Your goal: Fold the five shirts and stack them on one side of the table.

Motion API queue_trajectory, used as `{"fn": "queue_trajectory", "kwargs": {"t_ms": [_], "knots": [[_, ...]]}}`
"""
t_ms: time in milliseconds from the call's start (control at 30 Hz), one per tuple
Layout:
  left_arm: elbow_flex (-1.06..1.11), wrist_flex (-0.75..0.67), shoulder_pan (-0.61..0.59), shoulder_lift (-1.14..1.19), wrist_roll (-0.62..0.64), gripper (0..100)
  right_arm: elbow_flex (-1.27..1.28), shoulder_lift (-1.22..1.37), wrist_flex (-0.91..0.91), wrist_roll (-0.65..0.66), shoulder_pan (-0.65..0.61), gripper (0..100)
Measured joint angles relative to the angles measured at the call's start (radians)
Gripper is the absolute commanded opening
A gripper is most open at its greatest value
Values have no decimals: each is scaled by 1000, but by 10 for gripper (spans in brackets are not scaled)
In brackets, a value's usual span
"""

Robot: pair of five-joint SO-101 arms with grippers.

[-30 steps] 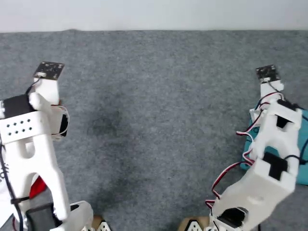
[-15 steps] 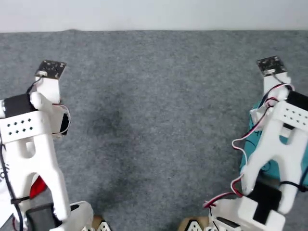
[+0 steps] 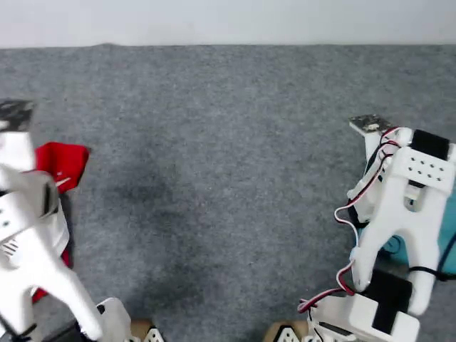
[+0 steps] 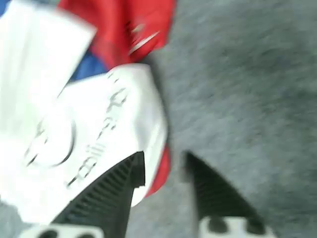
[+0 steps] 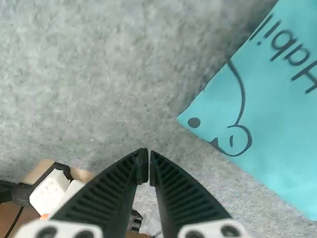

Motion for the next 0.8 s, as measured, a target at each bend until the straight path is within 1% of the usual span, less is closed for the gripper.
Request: {"fn": "queue_trajectory", "kwargs": {"t_ms": [133,267,400,500,700,800], "knots": [[12,-120,-163,0,-94,243,0,-5,2,-34,0,10],[25,-256,-232,40,-147,242,0,-5,2,-86,-2,10],[25,-361,-275,121,-155,242,0,-5,3,-112,-2,10],[25,-442,-298,140,-157,242,0,-5,5,-126,-2,10],[29,-612,-301,155,-161,242,0,-5,5,-180,-2,10],[29,-644,-301,196,-161,242,0,-5,5,-201,-2,10]]}}
